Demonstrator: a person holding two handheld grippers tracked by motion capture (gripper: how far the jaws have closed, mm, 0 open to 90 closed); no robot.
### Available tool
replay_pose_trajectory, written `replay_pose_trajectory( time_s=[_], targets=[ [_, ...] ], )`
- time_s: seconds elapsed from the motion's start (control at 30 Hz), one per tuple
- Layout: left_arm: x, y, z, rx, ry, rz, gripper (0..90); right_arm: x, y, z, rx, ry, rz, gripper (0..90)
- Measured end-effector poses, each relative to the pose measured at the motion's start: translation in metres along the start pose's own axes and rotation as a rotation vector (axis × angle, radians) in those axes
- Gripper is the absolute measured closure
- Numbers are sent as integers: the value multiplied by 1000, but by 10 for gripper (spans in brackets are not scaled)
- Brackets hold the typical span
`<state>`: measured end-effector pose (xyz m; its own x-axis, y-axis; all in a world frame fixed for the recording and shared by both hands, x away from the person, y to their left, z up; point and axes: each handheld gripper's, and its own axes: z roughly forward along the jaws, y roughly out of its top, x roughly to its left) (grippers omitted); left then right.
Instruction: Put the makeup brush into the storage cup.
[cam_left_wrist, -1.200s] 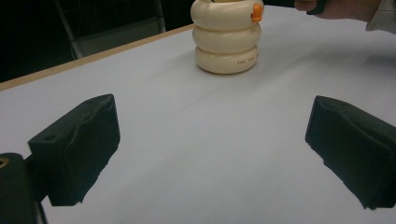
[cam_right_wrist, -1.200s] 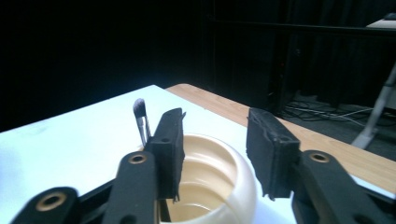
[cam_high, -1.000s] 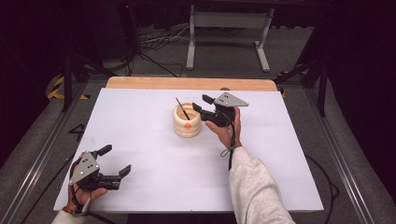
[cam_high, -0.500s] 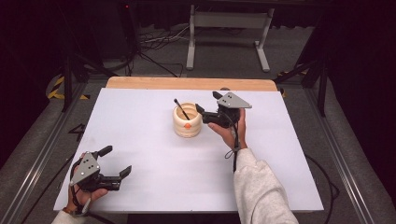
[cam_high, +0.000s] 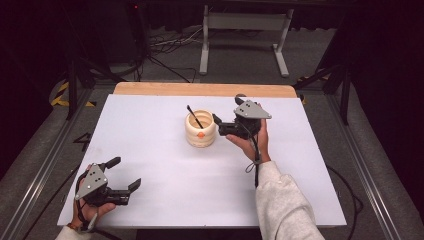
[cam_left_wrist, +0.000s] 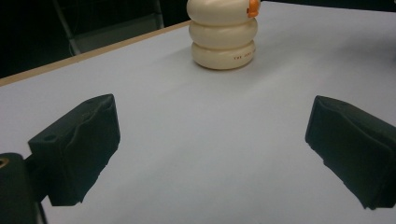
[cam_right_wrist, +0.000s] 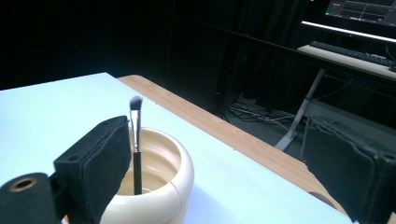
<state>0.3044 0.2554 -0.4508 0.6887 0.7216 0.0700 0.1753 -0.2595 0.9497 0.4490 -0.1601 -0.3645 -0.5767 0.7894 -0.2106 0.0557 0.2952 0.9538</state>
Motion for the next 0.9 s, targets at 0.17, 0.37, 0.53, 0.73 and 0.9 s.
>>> replay_pose_trajectory(
  time_s=[0.17, 0.37, 0.53, 0.73, 0.9],
  targets=[
    [-1, 0, 0, 12, 5, 14, 39, -2, 0, -7, -3, -13, -11, 91],
    [0, 0, -1, 7, 7, 7, 39, -4, 1, -16, 1, -28, -38, 83],
    [-1, 0, -1, 12, 9, 8, 39, -7, 0, -24, 8, -34, -42, 66],
    [-1, 0, 0, 14, 11, 10, 39, -10, -1, -32, 14, -54, -53, 69],
    [-1, 0, 0, 18, 16, 13, 39, -12, -3, -37, 32, -61, -53, 64]
  ],
)
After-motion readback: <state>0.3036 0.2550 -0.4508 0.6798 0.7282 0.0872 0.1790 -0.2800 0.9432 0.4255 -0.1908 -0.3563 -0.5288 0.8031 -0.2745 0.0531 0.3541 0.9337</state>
